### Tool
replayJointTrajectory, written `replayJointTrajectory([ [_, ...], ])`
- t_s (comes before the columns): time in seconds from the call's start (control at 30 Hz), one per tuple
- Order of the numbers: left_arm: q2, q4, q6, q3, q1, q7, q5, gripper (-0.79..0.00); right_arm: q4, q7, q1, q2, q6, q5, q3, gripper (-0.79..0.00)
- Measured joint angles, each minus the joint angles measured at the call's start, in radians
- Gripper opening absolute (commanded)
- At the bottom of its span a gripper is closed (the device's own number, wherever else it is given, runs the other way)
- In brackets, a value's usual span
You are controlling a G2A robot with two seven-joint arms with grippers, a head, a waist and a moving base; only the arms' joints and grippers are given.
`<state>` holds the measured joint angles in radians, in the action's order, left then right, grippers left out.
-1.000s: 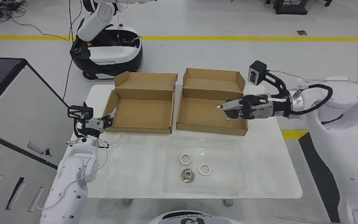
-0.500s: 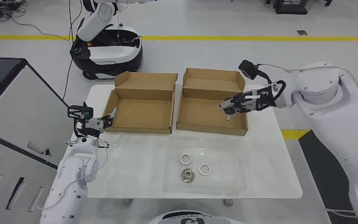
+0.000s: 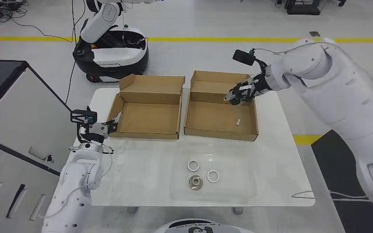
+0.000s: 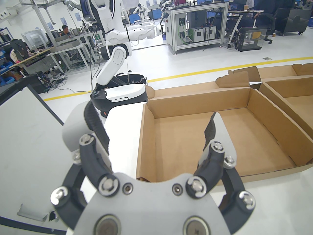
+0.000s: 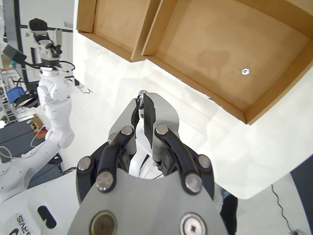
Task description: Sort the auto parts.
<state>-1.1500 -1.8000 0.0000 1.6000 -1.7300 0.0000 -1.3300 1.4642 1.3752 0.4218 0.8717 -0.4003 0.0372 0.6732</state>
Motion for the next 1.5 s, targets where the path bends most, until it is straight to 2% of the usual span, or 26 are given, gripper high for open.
replayJointTrajectory([
  [0.3,0.0,0.0,0.0,0.0,0.0,0.0,0.0,0.0,-0.121,-0.057,-0.055,0.088,-0.009,-0.135,-0.177,-0.785],
  [0.7,0.0,0.0,0.0,0.0,0.0,0.0,0.0,0.0,-0.227,-0.135,-0.036,0.17,-0.044,-0.245,-0.295,-0.785],
  [1.0,0.0,0.0,0.0,0.0,0.0,0.0,0.0,0.0,-0.284,-0.197,0.007,0.206,-0.074,-0.301,-0.325,-0.785],
  [1.5,0.0,0.0,0.0,0.0,0.0,0.0,0.0,0.0,-0.363,-0.227,0.076,0.237,-0.082,-0.272,-0.302,-0.785],
])
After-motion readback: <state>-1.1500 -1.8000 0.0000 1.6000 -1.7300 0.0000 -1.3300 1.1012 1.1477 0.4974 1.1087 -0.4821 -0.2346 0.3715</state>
